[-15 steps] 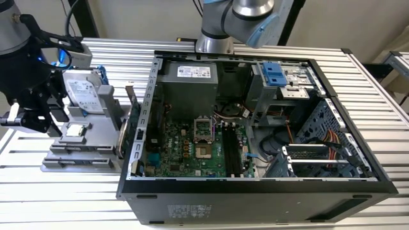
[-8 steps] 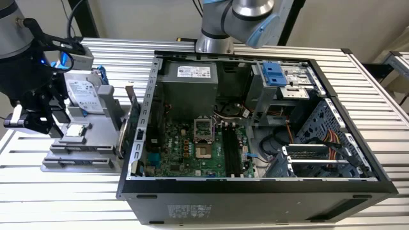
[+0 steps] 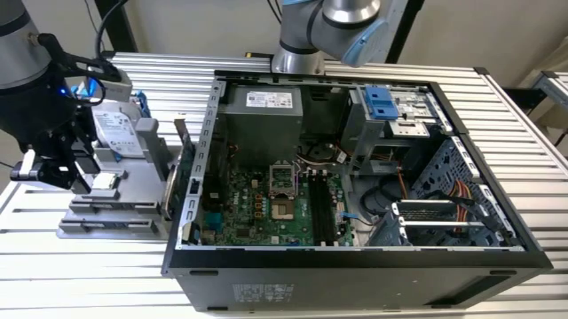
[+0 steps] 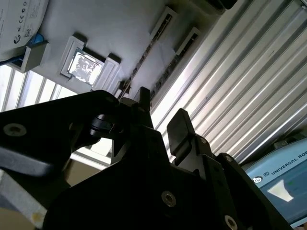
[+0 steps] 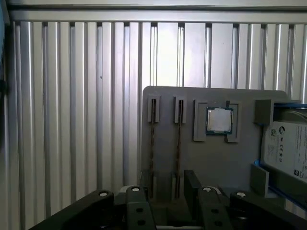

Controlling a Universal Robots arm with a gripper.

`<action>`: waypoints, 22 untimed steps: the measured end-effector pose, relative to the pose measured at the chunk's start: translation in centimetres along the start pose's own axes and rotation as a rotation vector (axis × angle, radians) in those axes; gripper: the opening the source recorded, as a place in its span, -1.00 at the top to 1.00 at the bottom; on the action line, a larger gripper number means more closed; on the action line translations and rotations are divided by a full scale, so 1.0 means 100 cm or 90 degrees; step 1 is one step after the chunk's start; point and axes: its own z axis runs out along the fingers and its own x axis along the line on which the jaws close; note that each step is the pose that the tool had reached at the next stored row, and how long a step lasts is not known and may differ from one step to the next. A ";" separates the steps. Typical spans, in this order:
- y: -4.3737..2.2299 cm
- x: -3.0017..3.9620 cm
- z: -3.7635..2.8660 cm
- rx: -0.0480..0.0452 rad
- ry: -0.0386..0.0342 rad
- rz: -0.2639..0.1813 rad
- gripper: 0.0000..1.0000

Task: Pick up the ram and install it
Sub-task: 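Pick up the ram and move it above insertion slot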

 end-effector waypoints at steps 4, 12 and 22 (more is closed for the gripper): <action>-0.0001 -0.0001 0.0046 0.0000 0.0003 0.000 -1.00; -0.0002 0.0001 0.0126 -0.0001 0.0002 0.000 -1.00; -0.0010 0.0000 0.0236 -0.0001 0.0003 0.000 -1.00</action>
